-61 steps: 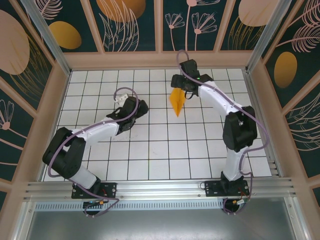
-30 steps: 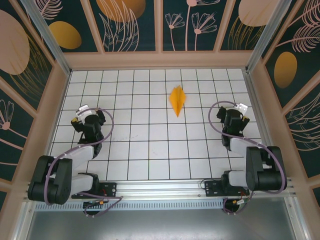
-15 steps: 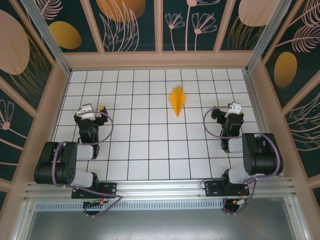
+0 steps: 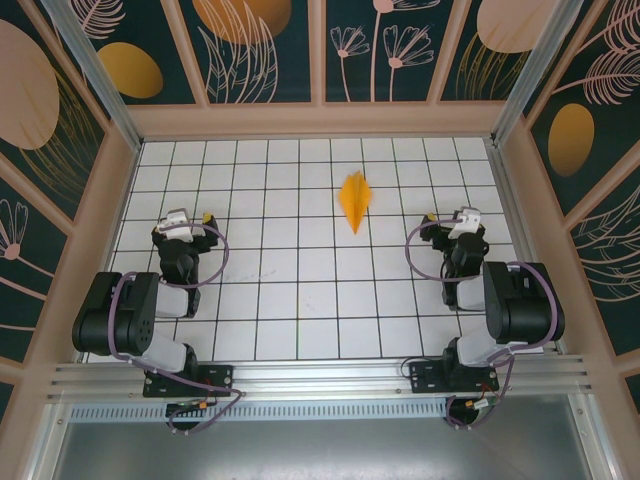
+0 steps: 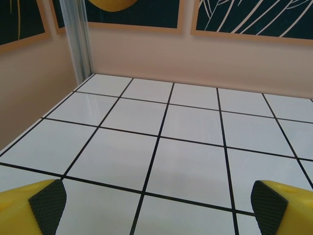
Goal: Fold a paper plane with a square sheet of paper (pick it up from the middle)
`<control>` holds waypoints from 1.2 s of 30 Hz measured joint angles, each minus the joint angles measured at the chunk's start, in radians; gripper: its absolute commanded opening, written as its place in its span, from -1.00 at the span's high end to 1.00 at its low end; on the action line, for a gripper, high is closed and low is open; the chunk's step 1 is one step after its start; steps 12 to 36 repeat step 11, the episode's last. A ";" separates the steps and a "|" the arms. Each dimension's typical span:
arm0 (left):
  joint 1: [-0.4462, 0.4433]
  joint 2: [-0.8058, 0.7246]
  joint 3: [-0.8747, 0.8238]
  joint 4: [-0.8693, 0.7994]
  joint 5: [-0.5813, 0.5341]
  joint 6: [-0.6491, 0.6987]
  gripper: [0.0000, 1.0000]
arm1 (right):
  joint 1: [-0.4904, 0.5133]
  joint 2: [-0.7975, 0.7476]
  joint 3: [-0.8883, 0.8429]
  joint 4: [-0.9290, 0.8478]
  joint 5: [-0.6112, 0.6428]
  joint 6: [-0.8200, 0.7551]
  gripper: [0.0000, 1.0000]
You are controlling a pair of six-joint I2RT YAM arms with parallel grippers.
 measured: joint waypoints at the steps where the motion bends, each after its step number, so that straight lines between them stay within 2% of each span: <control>1: 0.000 0.000 0.000 0.003 0.002 0.000 -0.97 | 0.000 0.000 0.000 0.002 0.000 0.000 -0.98; 36: 0.000 0.002 0.003 0.007 0.003 0.000 -0.97 | 0.000 0.000 0.000 0.005 -0.001 0.000 -0.98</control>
